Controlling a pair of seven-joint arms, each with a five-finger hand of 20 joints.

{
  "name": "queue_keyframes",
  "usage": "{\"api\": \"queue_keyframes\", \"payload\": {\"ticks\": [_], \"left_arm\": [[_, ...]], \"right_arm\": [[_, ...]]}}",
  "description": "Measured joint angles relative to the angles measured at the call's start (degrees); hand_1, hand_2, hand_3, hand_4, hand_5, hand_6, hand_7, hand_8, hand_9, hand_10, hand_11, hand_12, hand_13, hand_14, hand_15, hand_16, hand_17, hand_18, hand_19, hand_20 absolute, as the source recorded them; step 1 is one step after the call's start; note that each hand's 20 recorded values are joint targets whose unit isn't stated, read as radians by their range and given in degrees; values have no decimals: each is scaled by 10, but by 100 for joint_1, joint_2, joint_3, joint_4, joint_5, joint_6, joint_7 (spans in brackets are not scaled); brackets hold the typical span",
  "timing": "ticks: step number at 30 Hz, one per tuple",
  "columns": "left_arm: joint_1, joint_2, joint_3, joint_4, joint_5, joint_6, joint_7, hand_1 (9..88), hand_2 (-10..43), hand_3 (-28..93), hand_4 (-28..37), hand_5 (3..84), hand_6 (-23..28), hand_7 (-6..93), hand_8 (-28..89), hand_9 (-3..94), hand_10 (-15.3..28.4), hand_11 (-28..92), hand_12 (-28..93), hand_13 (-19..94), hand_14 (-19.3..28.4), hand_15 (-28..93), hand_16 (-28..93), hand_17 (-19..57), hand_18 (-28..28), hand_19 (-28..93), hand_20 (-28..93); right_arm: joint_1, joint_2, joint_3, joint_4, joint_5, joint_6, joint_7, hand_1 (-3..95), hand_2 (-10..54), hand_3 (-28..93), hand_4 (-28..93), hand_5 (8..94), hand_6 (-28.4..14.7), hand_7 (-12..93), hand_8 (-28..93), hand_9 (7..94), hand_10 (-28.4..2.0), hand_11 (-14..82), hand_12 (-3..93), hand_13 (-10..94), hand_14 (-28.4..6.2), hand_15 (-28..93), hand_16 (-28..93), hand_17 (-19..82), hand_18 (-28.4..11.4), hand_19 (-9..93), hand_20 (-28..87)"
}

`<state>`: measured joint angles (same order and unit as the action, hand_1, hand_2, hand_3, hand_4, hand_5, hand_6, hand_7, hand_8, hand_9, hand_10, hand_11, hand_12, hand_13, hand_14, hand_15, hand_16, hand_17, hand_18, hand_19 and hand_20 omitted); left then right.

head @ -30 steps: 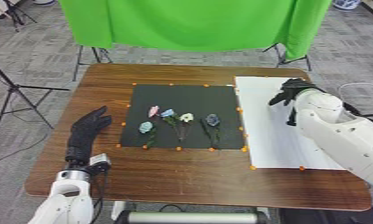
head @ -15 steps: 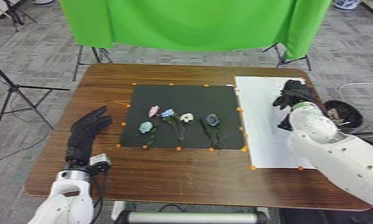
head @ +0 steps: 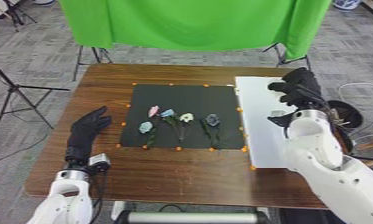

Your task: Arrange flowers

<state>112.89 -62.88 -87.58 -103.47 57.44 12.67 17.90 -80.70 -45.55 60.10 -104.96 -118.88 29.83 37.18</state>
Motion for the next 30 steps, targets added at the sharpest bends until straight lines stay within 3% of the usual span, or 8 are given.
{"api": "queue_keyframes", "payload": {"ticks": [8,15,30], "left_arm": [[-1,17,7,-7,8,-6,-4,228,-95,716,-283,476,4,160,-94,503,132,209,100,378,168,217,-12,21,156,87,134],[5,17,7,-15,14,-5,-4,229,-95,717,-283,476,5,162,-95,503,132,210,99,378,169,218,-14,21,156,87,133],[38,6,-2,-44,21,-4,-4,230,-95,717,-283,475,4,161,-95,503,132,211,98,378,168,218,-14,21,156,87,133]], "right_arm": [[-180,-545,-553,-186,-462,-14,-18,600,-95,614,-179,767,3,383,-6,874,-113,77,356,937,2,644,267,683,-123,932,602],[-475,-962,-631,52,-1599,122,-127,601,-95,612,-181,759,3,404,-16,870,-111,79,361,937,1,643,272,681,-123,932,603],[-626,-1110,-920,324,-1823,436,-313,601,-95,605,-184,742,6,427,-28,851,-104,68,350,936,-1,634,280,674,-128,932,605]]}}
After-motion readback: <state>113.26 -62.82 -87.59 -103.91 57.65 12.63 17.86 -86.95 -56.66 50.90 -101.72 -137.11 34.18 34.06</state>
